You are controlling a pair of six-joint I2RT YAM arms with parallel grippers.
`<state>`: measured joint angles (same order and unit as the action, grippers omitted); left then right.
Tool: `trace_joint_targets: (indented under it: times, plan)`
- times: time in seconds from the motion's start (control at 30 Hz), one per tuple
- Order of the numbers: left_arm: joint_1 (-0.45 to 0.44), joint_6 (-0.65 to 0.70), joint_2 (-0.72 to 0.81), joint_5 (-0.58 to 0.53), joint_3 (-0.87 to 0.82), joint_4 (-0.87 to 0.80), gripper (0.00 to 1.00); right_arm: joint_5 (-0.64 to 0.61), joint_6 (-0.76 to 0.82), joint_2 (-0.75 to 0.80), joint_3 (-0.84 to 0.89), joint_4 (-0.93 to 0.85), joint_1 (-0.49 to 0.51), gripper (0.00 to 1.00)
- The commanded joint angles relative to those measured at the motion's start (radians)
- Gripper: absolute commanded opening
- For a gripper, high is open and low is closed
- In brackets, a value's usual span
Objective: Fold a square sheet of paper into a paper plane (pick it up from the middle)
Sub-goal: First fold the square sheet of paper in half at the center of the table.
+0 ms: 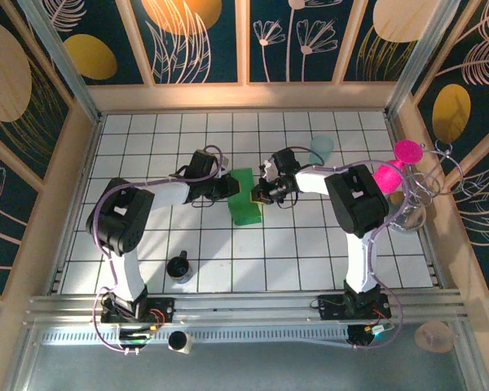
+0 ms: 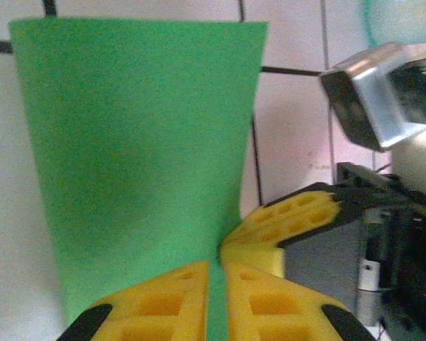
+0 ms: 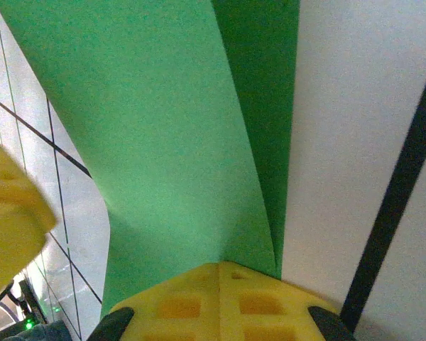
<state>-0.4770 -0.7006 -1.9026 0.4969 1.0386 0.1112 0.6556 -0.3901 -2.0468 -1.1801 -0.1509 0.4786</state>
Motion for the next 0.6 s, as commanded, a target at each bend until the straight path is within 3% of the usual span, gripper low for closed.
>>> trace_joint_targets:
  times: [0.0,0.23,0.57]
  plan:
    - [0.005,0.014,-0.037,0.003,0.032,-0.007,0.16,-0.192,0.034,-0.116,0.063,-0.144,0.020,0.00]
    - [0.024,0.042,-0.094,-0.022,0.046,-0.015,0.15,-0.222,0.045,-0.122,0.067,-0.163,0.016,0.00]
    - [0.147,0.079,-0.131,-0.050,-0.003,-0.016,0.15,-0.277,0.055,-0.128,0.083,-0.183,0.008,0.00]
